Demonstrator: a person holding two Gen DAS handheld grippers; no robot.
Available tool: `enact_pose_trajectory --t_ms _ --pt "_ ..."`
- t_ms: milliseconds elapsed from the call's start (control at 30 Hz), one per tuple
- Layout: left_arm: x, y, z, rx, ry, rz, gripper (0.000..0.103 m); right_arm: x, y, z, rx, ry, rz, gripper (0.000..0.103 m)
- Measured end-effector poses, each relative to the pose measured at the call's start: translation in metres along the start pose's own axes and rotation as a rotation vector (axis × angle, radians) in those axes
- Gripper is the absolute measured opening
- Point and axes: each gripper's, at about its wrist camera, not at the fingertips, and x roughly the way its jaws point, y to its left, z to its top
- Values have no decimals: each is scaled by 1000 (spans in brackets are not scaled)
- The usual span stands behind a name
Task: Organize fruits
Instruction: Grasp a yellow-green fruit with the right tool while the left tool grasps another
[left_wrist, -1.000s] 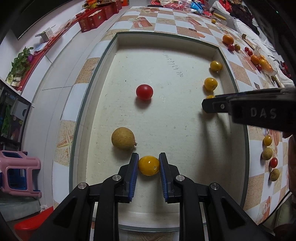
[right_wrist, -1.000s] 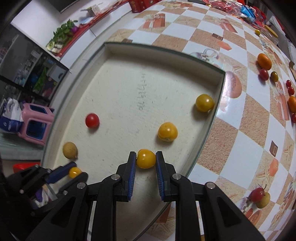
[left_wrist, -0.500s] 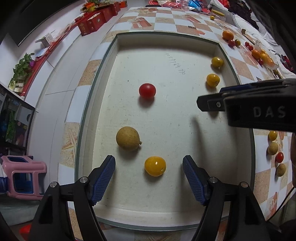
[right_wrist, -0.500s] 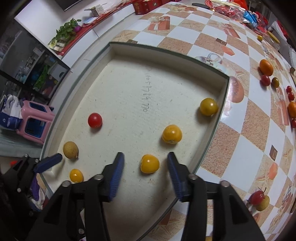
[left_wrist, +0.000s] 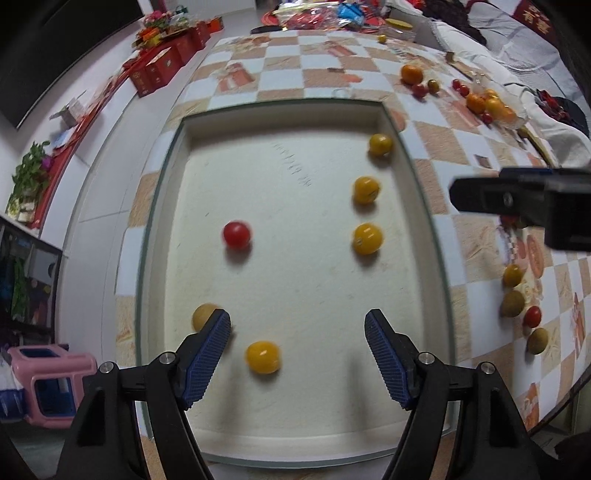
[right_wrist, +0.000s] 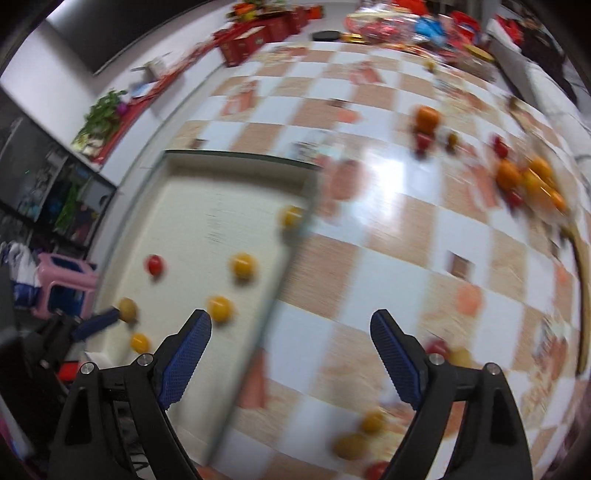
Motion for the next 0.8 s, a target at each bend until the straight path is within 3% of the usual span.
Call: enact_pose_trajectory --t_ms 233,500,800 --pt "-13 -38 14 48 -21 -61 76 -11 -66 -37 126 20 -95 90" --pt "-27 -90 16 137 -24 -148 76 -13 -101 -54 171 31 -128 90" --pt "-9 -134 7 179 37 -212 76 -3 -121 -59 181 61 -95 64"
